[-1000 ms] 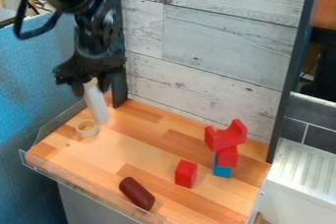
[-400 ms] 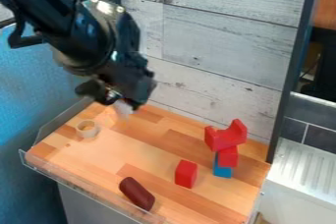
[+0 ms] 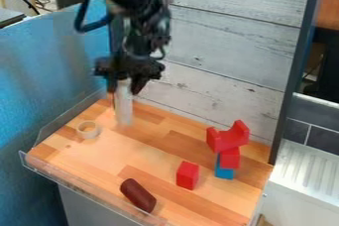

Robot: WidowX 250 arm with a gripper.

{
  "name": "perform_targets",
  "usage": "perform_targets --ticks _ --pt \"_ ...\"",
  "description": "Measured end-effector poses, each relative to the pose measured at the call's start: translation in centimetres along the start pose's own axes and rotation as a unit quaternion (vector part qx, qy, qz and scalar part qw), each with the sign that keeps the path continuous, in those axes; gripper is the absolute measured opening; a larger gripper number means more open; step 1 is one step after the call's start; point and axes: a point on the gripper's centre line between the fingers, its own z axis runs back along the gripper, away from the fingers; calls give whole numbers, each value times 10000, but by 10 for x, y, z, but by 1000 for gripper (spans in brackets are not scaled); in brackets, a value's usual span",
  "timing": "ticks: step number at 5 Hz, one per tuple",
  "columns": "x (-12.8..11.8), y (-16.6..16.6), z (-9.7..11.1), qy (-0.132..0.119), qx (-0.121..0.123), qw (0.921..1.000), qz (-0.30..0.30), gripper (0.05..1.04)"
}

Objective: Moves the cylinder to the middle of the table

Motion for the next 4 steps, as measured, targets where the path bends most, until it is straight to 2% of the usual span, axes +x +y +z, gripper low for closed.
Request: perform_targets --ticks 1,2,3,4 --pt "18 -7 -16 960 176 9951 -180 544" --pt "23 -13 -21 1235 78 9918 -333 544" --pt "13 -15 -25 1345 -8 9898 -465 544" --pt "-12 -21 -36 1469 -68 9871 -629 544"
